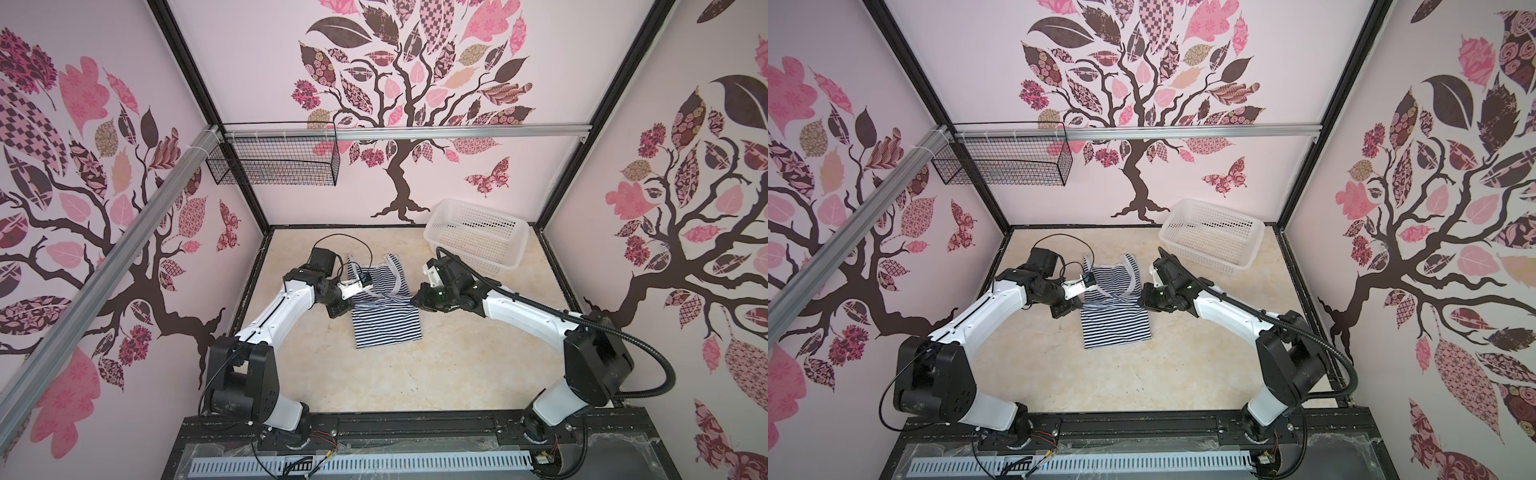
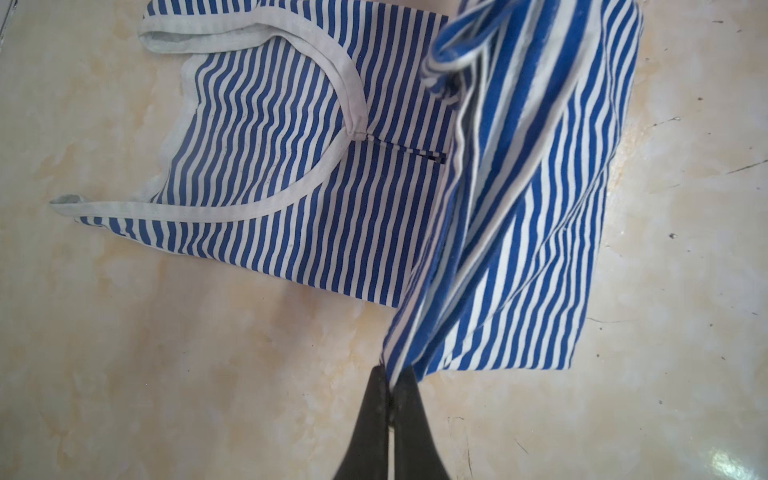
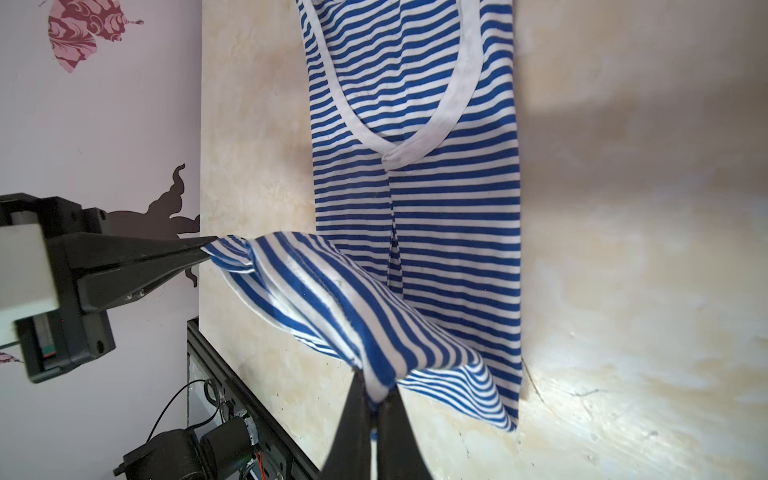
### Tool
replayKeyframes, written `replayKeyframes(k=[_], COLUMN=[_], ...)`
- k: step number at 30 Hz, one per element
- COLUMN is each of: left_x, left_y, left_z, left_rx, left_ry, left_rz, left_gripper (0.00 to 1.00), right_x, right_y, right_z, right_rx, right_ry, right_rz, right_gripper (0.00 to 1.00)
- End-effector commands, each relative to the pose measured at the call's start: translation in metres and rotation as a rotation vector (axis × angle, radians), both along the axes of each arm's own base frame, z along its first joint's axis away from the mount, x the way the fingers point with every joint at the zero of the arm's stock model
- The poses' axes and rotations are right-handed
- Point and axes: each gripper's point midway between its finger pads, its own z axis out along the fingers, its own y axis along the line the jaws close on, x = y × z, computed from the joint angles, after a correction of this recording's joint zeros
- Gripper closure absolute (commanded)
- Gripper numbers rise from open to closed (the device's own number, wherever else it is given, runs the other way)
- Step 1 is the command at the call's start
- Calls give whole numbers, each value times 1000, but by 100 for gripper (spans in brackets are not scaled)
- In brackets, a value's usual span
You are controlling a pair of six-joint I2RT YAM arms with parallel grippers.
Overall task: Fold and stack the tank tops
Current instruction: 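Lift the hem with both grippers and fold it toward the neckline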
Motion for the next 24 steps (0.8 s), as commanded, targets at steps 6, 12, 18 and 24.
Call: replayKeyframes(k=[6, 12, 18, 24], left_x=[26, 43, 52, 53], left_y=[-3, 2, 5, 9], left_z=[-13, -24, -37, -56], left_rx=[-7, -2, 22, 52], left_ry=[0, 5, 31, 75], left_rz=[17, 55, 72, 78], left_gripper=[100, 100, 100, 100], right_x=[34, 53, 70, 79], right_y=[10, 11, 10, 9], right_z=[-14, -34, -51, -65], right_rx=[39, 54, 53, 51], right_ry=[11, 54, 87, 111], right_rz=[10, -2, -11, -17], right_gripper=[100, 100, 100, 100])
